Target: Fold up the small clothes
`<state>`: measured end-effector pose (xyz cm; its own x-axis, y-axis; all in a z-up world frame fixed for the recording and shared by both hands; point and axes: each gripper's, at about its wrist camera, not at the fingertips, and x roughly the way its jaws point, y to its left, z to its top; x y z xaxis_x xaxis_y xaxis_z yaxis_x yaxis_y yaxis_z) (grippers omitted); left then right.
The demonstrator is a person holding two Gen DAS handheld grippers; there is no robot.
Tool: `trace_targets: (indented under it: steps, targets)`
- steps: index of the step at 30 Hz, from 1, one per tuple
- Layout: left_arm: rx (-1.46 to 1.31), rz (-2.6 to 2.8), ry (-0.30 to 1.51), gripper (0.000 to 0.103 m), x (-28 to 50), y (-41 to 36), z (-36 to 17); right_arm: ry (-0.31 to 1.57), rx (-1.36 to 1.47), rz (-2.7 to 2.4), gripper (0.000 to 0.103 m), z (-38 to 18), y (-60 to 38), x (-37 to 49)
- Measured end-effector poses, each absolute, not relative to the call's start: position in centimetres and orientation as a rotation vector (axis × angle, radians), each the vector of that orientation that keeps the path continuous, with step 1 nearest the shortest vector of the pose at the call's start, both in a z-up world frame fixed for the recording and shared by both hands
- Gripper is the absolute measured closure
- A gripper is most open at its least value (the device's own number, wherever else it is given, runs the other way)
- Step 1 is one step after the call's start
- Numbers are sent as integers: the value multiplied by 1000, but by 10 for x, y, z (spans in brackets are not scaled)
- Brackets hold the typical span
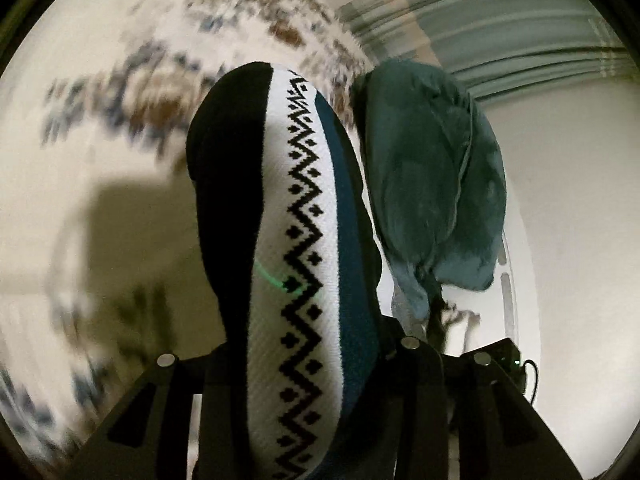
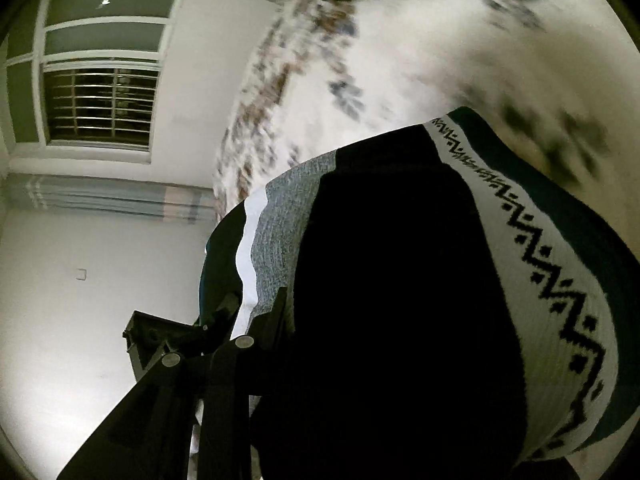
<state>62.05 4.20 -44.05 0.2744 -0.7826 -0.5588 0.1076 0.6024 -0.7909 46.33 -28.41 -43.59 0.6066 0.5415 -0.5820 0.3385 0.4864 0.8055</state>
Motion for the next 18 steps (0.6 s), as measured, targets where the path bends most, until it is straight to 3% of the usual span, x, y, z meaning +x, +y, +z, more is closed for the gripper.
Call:
trace_targets:
  steps: [5, 11, 13, 15, 18]
  targets:
    - [-679, -636, 1185, 68, 703, 56, -463, 922, 1022, 127, 75, -447, -259, 554]
    - [-683, -507, 1416, 56, 744, 82, -562, 1100, 912, 62, 72, -522, -222, 603]
    - [-713, -533, 1402, 52, 735, 89, -572, 1121, 862, 48, 63, -529, -216, 593]
    - [-713, -536, 1366, 49, 724, 93, -569, 1147, 808, 27, 42, -529, -216, 585]
    - [-615, -493, 1313, 46, 705, 90, -553, 1197, 700, -50, 27, -524, -221, 572]
